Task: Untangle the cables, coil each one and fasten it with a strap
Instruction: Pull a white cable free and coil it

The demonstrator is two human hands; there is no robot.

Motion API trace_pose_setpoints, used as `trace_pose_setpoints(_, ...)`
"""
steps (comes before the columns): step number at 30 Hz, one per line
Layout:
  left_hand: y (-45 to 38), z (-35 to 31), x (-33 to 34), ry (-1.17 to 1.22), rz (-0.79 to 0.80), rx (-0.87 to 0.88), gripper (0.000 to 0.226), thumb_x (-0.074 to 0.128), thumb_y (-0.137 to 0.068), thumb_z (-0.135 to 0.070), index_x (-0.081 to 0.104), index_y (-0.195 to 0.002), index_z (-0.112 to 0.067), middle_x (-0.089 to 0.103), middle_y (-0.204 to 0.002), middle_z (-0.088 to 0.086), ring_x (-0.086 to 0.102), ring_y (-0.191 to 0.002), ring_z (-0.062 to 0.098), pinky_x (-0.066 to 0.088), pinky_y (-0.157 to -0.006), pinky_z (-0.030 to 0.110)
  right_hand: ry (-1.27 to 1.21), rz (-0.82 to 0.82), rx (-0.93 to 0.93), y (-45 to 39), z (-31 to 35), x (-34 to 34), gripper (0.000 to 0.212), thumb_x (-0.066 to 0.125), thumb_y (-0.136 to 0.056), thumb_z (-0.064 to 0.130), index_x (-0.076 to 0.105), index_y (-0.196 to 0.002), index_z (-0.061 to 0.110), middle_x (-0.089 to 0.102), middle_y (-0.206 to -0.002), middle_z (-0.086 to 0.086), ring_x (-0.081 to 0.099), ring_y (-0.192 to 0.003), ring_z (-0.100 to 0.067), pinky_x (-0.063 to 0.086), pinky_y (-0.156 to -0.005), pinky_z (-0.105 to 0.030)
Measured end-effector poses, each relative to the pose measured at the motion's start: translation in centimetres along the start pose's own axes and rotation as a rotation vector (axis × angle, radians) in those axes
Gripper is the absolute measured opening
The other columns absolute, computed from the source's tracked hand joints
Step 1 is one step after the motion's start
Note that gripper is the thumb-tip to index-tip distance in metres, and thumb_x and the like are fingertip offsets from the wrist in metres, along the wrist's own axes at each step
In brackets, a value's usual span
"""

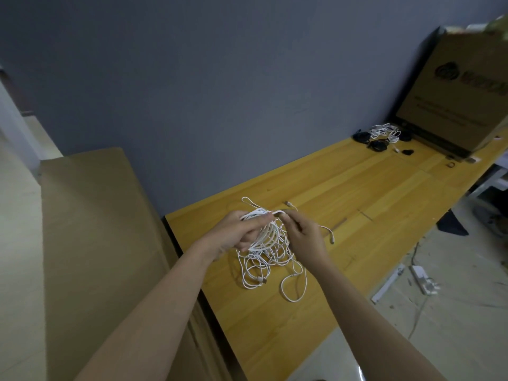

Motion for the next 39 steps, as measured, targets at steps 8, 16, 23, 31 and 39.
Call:
trace_pose_setpoints(8,-0.4,-0.3,0.3,0.124,-0.117,0.052,0.042,0.049,-0.089,-0.045,0.033,-0.062,-0.017,0.022,-0.042,-0.005,0.018,-0.033,0.009,0.027,-0.042,0.023,-0.279,0.019,0.217,1.0,-0.4,2.7,0.025,0.041,-0.102,0.012,0.065,-0.095,0.009,0.048,-0.062,-0.003,0.041,-0.056,-0.015,0.033,-0.046,-0.02)
trace_pose_setpoints(16,-0.6,-0.4,0.2,0.144,-0.134,0.069,0.042,0.038,-0.098,-0.042,0.033,-0.064,-0.018,0.025,-0.044,-0.004,0.022,-0.036,0.01,0.035,-0.049,0.023,-0.645,0.097,0.317,0.5,1.1,3.9,0.042,0.027,-0.104,0.029,0.066,-0.11,0.014,0.069,-0.107,-0.008,0.062,-0.104,-0.022,0.05,-0.085,-0.033)
trace_pose_setpoints(23,-0.6,-0.5,0.1,0.141,-0.117,0.102,0.045,0.041,-0.083,-0.058,0.036,-0.064,-0.017,0.027,-0.044,-0.004,0.027,-0.037,0.01,0.038,-0.056,0.027,-0.439,0.111,0.247,0.3,0.9,4.3,0.068,0.037,-0.085,0.071,0.059,-0.122,0.018,0.066,-0.116,-0.009,0.062,-0.112,-0.02,0.046,-0.103,-0.041)
trace_pose_setpoints(31,-1.3,0.3,-0.2,-0.14,-0.313,0.154,0.049,0.044,-0.079,-0.064,0.048,-0.061,-0.018,0.048,-0.059,-0.005,0.044,-0.056,0.011,0.037,-0.063,0.026,-0.339,-0.063,0.141,-0.5,1.5,4.3,0.028,0.04,-0.1,0.044,0.06,-0.099,0.024,0.059,-0.09,-0.003,0.057,-0.085,-0.017,0.048,-0.082,-0.041)
trace_pose_setpoints(39,-1.5,0.7,-0.6,-0.479,-0.456,0.231,0.052,0.04,-0.083,-0.061,0.057,-0.086,-0.012,0.058,-0.075,0.006,0.054,-0.069,0.019,0.043,-0.066,0.035,-0.324,-0.049,0.148,-0.8,1.6,3.6,0.018,0.044,-0.1,0.031,0.056,-0.103,0.017,0.058,-0.073,0.004,0.057,-0.07,-0.011,0.048,-0.068,-0.032)
Point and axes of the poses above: each hand's wrist, its own y-axis away from the middle knuckle, its own x-axis out of the palm, z = x × y, the point moved 1 cm from there along -y, towards the middle knuckle
